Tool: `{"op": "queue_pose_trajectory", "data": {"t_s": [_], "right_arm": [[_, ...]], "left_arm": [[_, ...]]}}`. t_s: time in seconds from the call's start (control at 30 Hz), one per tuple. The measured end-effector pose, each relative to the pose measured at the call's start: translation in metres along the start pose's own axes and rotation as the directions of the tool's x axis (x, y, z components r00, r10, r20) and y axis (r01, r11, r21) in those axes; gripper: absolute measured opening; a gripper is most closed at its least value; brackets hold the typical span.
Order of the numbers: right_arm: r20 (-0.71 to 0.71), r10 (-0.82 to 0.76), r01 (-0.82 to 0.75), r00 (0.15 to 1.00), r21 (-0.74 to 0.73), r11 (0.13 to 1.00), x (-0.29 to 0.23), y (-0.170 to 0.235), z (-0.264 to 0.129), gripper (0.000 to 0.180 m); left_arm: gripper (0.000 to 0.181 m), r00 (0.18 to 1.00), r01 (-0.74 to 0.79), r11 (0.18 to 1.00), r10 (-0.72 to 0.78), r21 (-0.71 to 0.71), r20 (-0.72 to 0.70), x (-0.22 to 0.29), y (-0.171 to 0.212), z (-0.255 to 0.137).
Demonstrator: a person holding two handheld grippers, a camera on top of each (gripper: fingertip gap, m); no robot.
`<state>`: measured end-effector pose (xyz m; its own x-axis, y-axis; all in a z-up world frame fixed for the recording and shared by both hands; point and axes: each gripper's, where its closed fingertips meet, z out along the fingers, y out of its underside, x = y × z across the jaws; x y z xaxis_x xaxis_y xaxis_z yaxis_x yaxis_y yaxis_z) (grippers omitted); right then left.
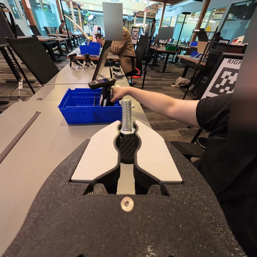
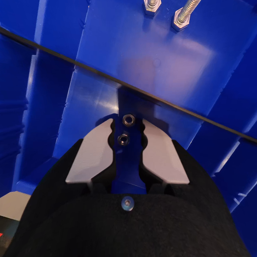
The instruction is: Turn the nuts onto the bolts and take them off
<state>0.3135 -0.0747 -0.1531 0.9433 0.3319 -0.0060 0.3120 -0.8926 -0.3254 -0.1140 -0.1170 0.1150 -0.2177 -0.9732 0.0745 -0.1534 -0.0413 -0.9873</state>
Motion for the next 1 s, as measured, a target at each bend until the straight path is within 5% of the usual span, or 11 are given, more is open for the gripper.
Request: {"op": "queue_pose_trajectory", "data": {"t_s": [0.17,0.3,0.4,0.5,0.57,0.67,1.0], "right_arm": [[-0.095,-0.014,0.026,0.995,0.122,0.992,0.003,-0.017,-0.054,0.036],[-0.327,-0.067,0.184,0.943,0.341,0.922,-0.018,-0.078,-0.169,0.032],[-0.364,-0.199,0.378,0.91,0.528,0.761,-0.095,-0.144,-0.246,0.031],[-0.241,-0.481,0.492,0.843,0.709,0.506,-0.217,-0.192,-0.285,0.029],[-0.174,-0.628,0.473,0.758,0.811,0.345,-0.291,-0.209,-0.298,0.026],[-0.055,-0.748,0.347,0.662,0.907,0.24,-0.371,-0.221,-0.299,0.023],[0.107,-0.823,0.269,0.558,0.915,0.301,-0.447,-0.245,-0.245,0.026]], "left_arm": [[0.015,1.0,-0.006,1.0,0.006,0.024,0.022,-0.003,-0.005,-0.004],[0.015,0.994,-0.03,1.0,0.03,0.0,0.106,-0.019,0.0,-0.002],[0.015,0.993,-0.022,1.0,0.022,-0.008,0.12,-0.026,0.004,0.001],[0.015,0.992,-0.019,1.0,0.016,0.025,0.124,-0.028,0.002,0.001],[0.015,0.993,-0.01,0.998,0.003,0.059,0.115,-0.027,-0.002,0.0],[0.015,0.992,-0.017,0.995,0.004,0.1,0.124,-0.026,-0.009,-0.005],[0.015,0.991,-0.041,0.987,0.02,0.156,0.134,-0.022,-0.023,-0.021]]}}
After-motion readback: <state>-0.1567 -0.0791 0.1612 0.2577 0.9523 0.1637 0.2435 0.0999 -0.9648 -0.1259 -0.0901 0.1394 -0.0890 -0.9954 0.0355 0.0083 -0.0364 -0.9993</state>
